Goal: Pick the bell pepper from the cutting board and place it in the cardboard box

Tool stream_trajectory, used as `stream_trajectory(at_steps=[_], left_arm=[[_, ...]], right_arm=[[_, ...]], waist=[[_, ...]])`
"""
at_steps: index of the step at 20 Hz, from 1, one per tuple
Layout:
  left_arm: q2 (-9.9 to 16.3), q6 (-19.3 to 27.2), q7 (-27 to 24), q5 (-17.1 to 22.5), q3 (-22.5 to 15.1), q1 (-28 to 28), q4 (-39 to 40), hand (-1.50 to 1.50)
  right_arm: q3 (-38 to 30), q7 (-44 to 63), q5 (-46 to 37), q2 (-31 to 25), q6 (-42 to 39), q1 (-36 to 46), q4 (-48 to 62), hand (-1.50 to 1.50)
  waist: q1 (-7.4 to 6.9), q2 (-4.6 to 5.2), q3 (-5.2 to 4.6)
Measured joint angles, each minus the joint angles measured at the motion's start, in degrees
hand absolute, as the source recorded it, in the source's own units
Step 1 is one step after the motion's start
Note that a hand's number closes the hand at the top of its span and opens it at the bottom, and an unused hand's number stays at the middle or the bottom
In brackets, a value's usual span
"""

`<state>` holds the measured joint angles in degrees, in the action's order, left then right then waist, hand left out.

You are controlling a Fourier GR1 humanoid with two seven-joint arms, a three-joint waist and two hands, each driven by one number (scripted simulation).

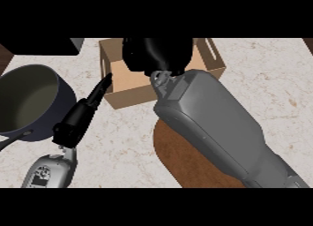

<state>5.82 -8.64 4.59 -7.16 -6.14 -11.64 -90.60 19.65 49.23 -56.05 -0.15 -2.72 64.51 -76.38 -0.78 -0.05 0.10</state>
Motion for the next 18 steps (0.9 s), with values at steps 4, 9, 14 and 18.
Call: stream_trajectory(at_steps=[4, 9, 14, 18], left_arm=[[-0.5, 0.2, 0.2, -0.4, -0.1, -0.5, 0.3, 0.00], [-0.3, -0.6, -0.6, -0.1, 0.2, -0.7, 0.6, 0.00], [-0.1, -1.2, -0.7, -0.1, 0.4, -1.5, 1.2, 0.00], [-0.8, -0.9, -0.3, -0.4, 0.2, -1.8, 1.2, 0.00]], right_arm=[[-1.4, -4.7, -1.1, -0.1, 3.4, 0.8, 8.7, 1.50], [-1.5, -8.5, -0.6, 0.1, 9.2, 0.8, 19.3, 1.50], [-3.9, -9.7, 6.0, 0.1, 15.0, -0.2, 26.7, -1.50], [-5.5, -13.5, 11.8, 0.1, 18.5, 1.0, 33.0, -1.50]], waist=[[-0.11, 0.09, -0.01], [-0.48, 0.21, -0.01], [-1.15, 0.44, 0.00], [-1.44, 0.52, 0.01]])
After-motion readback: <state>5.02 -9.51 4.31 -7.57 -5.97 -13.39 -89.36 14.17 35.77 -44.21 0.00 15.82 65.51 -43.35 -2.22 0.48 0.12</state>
